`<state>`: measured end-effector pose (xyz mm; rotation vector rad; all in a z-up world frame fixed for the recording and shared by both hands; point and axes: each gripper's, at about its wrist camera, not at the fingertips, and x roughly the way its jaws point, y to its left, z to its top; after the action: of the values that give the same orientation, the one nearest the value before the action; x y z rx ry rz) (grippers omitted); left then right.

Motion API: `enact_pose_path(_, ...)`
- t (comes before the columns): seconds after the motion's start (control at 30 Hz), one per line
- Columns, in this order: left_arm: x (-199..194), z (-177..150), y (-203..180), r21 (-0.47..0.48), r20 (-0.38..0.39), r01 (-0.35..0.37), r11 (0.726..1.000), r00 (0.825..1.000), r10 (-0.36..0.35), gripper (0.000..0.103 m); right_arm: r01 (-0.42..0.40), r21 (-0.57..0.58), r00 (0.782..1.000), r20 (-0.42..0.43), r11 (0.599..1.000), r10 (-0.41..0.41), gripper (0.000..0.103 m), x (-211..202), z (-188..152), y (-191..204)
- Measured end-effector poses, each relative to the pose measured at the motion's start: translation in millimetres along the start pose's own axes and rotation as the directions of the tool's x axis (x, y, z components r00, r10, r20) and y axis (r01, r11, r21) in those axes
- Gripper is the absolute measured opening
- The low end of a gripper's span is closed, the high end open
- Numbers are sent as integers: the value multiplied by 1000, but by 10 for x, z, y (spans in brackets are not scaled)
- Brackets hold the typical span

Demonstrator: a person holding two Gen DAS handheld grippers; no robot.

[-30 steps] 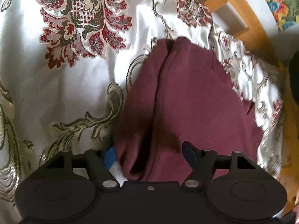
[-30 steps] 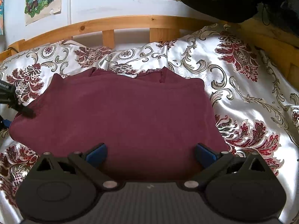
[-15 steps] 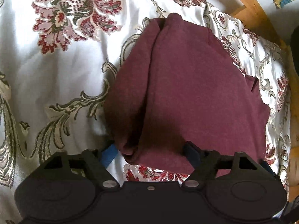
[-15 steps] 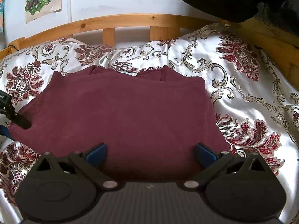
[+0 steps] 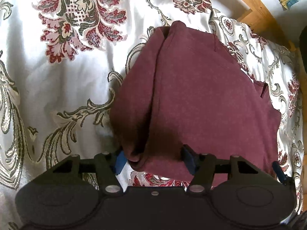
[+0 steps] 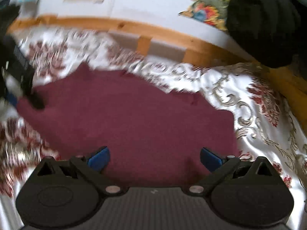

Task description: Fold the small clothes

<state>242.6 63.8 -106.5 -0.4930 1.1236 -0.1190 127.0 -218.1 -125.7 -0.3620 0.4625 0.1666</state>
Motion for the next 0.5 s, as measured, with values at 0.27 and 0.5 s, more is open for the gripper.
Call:
enact_pose_path(0.27, 10, -3, 4, -3, 4, -10, 1000, 1000, 10, 57, -26, 34, 999, -46, 999, 27, 103, 77, -60, -43)
enact_pose_path(0.5, -55, -30, -77, 22, 37, -29, 999, 999, 29, 45, -28, 52, 997, -72, 998, 32, 103, 113, -54, -56)
